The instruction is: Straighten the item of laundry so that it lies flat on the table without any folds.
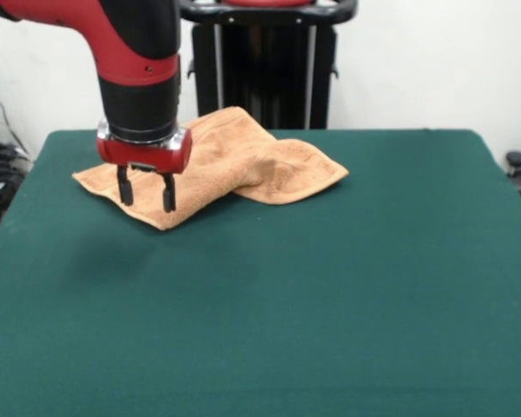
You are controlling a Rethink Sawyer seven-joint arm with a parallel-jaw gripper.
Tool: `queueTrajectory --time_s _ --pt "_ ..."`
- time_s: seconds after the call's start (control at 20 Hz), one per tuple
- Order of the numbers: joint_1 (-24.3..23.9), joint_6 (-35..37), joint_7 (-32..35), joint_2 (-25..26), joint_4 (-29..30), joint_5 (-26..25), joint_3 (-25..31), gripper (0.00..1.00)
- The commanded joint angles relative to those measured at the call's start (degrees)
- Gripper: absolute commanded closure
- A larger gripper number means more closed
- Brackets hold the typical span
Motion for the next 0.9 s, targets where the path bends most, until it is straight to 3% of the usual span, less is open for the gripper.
queueTrajectory --time_s 0.05,0.55,0.9 --pt "-0.12 7.41 -7.05 -0.27 -0.98 -2.05 7.03 0.00" --pt "0.16 8.09 -7.04 1.11 -2.81 -2.05 8.63 0.00" --pt "-0.15 6.45 -4.20 -2.75 4.42 -2.16 7.40 0.00"
